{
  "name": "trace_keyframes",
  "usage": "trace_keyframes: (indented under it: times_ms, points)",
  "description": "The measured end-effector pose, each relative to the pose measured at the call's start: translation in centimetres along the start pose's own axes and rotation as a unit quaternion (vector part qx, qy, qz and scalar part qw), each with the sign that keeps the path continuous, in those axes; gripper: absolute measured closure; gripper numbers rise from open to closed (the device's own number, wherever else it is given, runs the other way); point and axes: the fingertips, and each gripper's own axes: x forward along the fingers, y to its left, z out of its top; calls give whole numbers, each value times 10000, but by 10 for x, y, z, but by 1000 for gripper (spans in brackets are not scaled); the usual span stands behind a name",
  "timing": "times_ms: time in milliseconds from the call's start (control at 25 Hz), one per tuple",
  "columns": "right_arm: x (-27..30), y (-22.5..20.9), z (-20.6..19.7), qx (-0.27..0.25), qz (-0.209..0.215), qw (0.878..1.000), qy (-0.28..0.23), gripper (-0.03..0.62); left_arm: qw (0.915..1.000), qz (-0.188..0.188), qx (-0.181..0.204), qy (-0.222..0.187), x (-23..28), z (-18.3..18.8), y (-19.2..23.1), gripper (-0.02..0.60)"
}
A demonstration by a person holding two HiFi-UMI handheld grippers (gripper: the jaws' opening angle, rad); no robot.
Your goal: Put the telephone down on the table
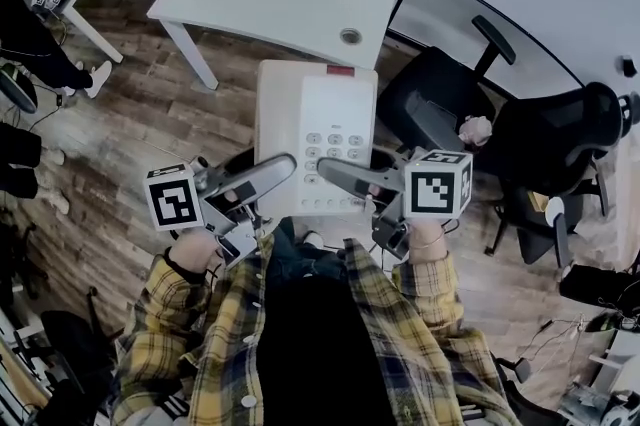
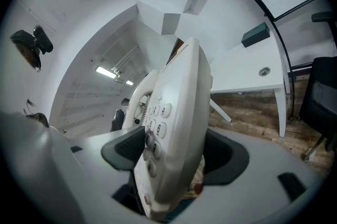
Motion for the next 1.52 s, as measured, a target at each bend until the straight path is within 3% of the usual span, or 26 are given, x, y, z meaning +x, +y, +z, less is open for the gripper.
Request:
trace_keyframes:
  times_ms: [440, 800, 1200, 1520]
  points:
    - [96, -44, 108, 127, -97, 9998, -142, 290, 9999, -25, -105, 130, 8, 133, 76, 184]
    - [160, -67, 172, 210, -214, 9991, -306, 290, 9994, -121, -110, 300, 7, 217, 121, 184]
    - [224, -76, 221, 7, -196, 9990, -404, 290, 9991, -161, -22, 385, -9, 284, 157, 184]
    - [250, -81, 230, 135, -272, 9991, -291, 290, 9992, -155, -143, 353, -20, 305, 174, 184]
